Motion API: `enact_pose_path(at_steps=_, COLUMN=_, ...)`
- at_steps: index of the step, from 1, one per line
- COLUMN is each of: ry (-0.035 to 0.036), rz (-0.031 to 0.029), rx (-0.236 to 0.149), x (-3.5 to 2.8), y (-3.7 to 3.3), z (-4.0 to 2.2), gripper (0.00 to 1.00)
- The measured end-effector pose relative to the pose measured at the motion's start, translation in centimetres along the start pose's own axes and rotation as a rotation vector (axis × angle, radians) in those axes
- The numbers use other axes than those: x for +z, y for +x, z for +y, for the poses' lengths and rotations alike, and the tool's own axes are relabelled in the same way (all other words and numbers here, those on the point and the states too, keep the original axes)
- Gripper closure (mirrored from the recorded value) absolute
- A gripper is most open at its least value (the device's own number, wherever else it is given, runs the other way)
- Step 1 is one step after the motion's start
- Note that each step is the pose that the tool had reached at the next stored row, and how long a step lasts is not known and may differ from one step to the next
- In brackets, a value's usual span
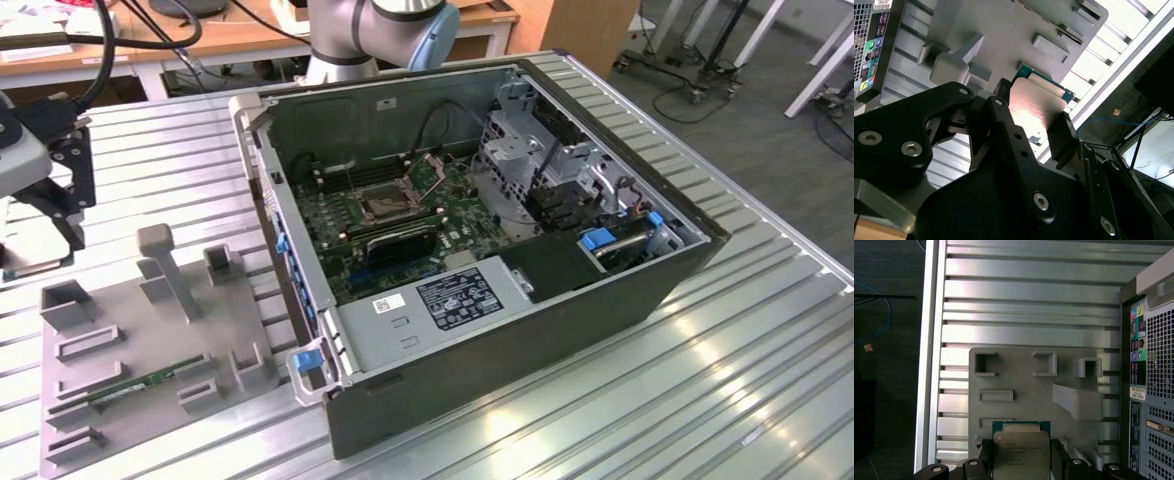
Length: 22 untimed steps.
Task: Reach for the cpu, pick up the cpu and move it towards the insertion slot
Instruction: 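Pick up the cpu and move it towards the insertion slot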
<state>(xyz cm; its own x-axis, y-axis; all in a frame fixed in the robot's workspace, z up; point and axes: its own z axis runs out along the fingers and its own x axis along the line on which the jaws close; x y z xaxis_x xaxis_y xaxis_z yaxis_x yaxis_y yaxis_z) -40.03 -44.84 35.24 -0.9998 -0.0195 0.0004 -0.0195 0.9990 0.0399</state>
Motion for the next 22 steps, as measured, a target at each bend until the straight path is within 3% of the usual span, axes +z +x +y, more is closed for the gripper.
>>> enact_pose_path(at_steps=9, ry=0.0000, rz=0.0001, rx=0.000, x=0.00, y=-0.47, z=-0.01, gripper=0.46)
enact_pose_path(at_steps=22, ry=0.0000, rz=0.0001, rx=0.000, x=0.00, y=-2.02, z=-0.04, gripper=0.46)
